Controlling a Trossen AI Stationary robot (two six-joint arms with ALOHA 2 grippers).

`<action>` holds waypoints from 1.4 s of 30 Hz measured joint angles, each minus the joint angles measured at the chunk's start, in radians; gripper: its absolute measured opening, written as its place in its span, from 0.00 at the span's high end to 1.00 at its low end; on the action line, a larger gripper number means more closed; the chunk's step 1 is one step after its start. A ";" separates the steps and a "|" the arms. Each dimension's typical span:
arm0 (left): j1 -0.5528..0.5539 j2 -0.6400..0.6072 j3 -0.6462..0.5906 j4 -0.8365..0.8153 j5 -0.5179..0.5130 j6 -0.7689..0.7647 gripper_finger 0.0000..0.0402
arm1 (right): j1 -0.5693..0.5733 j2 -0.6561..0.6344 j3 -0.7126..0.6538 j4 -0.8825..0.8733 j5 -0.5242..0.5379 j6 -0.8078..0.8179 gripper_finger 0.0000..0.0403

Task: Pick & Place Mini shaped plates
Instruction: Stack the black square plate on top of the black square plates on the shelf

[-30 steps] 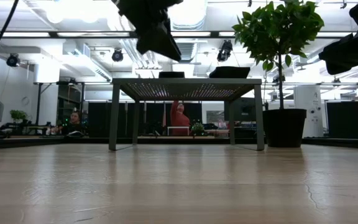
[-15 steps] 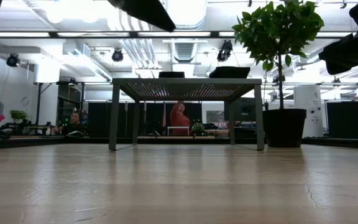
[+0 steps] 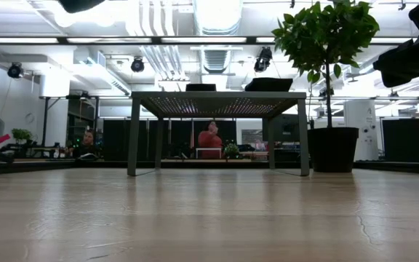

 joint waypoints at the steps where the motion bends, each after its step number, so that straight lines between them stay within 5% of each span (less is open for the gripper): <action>1: -0.009 0.000 0.000 -0.008 0.016 -0.049 0.73 | 0.000 0.000 0.000 0.000 0.000 0.000 0.98; 12: -0.101 0.014 -0.026 -0.102 0.187 -0.635 0.73 | 0.000 0.000 0.000 0.000 0.000 0.000 0.98; 25: -0.200 0.124 -0.032 -0.140 0.396 -1.065 0.73 | 0.000 0.000 0.000 0.000 0.000 0.000 0.98; 35: -0.202 0.201 -0.032 -0.344 0.548 -1.138 0.73 | 0.000 0.000 0.000 0.000 0.000 0.000 0.98; 42: -0.200 0.237 -0.032 -0.338 0.538 -1.134 0.73 | 0.000 0.000 0.000 0.000 0.000 0.000 0.98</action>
